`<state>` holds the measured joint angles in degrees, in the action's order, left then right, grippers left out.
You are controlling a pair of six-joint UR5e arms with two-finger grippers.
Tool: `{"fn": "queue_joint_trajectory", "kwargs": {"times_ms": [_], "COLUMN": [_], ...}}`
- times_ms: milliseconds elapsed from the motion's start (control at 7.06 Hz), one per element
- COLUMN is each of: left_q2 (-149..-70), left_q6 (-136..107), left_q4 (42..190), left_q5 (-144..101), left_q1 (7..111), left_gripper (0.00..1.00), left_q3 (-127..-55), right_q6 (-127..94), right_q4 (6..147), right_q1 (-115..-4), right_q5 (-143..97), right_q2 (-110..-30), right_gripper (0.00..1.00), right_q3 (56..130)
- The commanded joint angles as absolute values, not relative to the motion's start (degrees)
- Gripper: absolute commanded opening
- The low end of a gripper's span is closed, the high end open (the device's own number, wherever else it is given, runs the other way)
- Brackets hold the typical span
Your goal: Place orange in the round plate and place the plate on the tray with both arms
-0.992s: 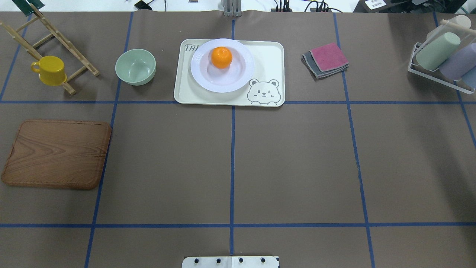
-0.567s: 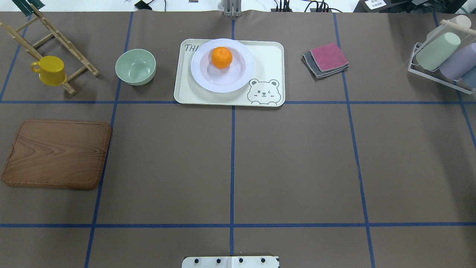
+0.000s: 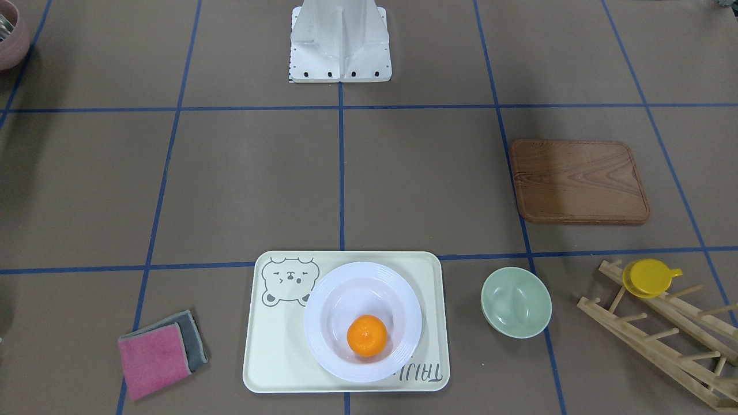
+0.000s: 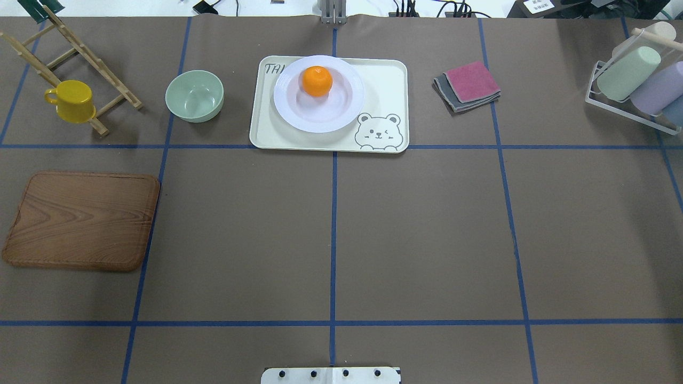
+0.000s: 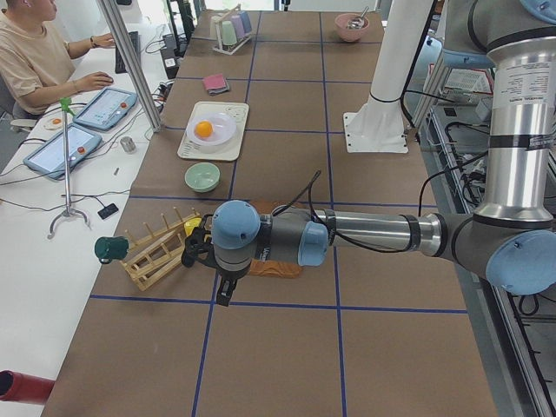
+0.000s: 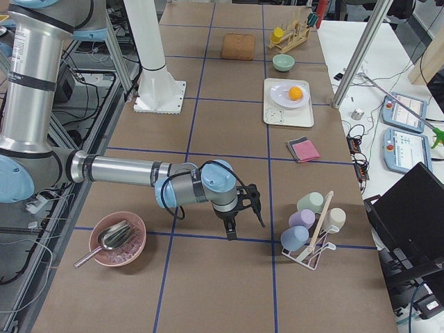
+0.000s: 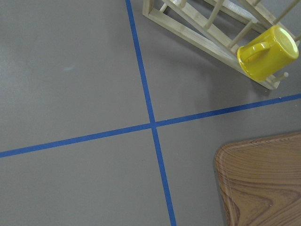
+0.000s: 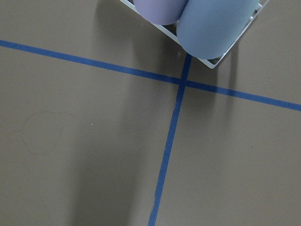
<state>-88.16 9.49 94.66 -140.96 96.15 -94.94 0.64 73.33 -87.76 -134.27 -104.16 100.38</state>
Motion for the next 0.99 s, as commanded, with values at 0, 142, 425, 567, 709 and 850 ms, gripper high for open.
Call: {"fn": "queue_joint_trajectory", "kwargs": {"times_ms": [0,142,425,567,709,850], "left_q2": [-87.1,-87.0,-86.9,-86.9,-86.9,-86.8], "left_q6": [9.5,9.5,9.6,9.5,9.5,9.5], "left_q4": [94.8,94.8,94.8,94.8,94.7,94.7], "left_q5": [-141.0,-141.0,-141.0,-141.0,-141.0,-141.0], "left_q1": [96.2,96.2,96.2,96.2,96.2,96.2], "left_gripper": [1.0,1.0,1.0,1.0,1.0,1.0], "left_q3": [-95.0,-95.1,-95.1,-95.2,-95.2,-95.2], "right_q6": [0.7,0.8,0.8,0.8,0.8,0.8], "right_q4": [74.8,74.8,75.9,76.3,76.4,76.5], "right_q1": [-88.1,-87.9,-87.5,-86.9,-86.7,-86.9], "right_q5": [-135.7,-138.8,-139.1,-139.0,-138.5,-138.4], "right_q2": [-104.2,-104.4,-105.2,-105.4,-105.6,-105.6], "right_gripper": [1.0,1.0,1.0,1.0,1.0,1.0], "right_q3": [100.7,100.4,100.6,100.9,101.0,101.1]}}
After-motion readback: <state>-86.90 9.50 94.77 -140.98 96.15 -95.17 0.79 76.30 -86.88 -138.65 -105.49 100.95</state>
